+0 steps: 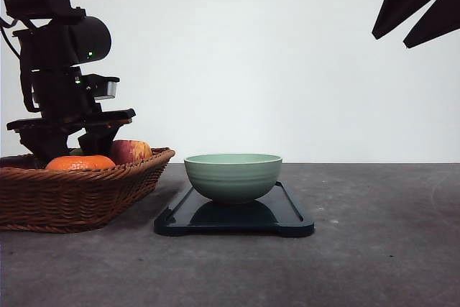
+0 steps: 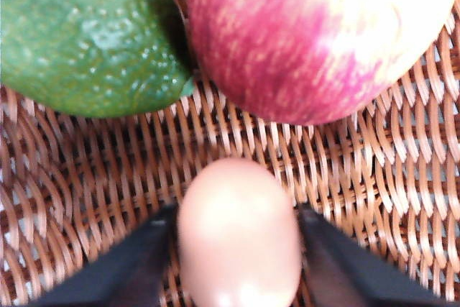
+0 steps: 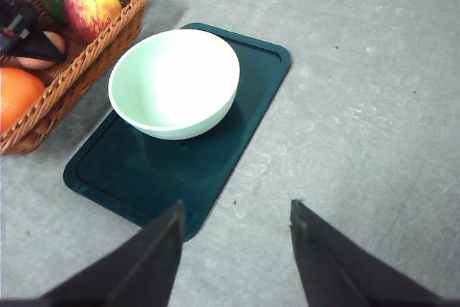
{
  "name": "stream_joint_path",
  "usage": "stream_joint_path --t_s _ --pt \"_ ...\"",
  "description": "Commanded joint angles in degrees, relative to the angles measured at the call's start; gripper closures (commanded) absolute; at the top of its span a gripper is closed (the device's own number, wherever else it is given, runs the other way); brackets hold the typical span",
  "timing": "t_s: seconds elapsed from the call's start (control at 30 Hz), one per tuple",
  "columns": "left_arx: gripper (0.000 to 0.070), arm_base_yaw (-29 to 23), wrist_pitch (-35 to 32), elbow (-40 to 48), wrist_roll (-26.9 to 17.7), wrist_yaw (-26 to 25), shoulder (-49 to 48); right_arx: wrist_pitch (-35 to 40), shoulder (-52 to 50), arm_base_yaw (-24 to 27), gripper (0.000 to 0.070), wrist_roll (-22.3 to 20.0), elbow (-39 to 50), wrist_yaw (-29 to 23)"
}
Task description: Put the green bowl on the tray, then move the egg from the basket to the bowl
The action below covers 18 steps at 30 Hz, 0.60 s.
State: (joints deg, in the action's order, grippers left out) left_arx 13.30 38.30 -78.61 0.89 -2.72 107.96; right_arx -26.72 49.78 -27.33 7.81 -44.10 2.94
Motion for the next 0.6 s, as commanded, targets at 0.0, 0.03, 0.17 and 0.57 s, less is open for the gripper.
stream_joint_path --t_s 0.0,0.03,0.17,0.57 --pt "0.0436 0.2 -0.1 -1.3 0.1 0.3 1.5 0.5 0.3 -0.3 0.0408 0.6 -0.2 0.0" --pt "0.0443 0.2 0.0 -1.3 0.2 0.3 1.5 0.5 0.3 -0.3 0.0408 0.6 -0.2 0.0" --pt "0.0489 0.2 0.8 -1.3 0.6 0.3 1.5 0.5 0.3 -0.3 0.0408 0.8 -0.2 0.0" --pt "0.0489 0.2 3.1 -1.4 1.6 0.3 -0.2 0.5 0.3 -0.3 0.0408 0.8 -0.2 0.0"
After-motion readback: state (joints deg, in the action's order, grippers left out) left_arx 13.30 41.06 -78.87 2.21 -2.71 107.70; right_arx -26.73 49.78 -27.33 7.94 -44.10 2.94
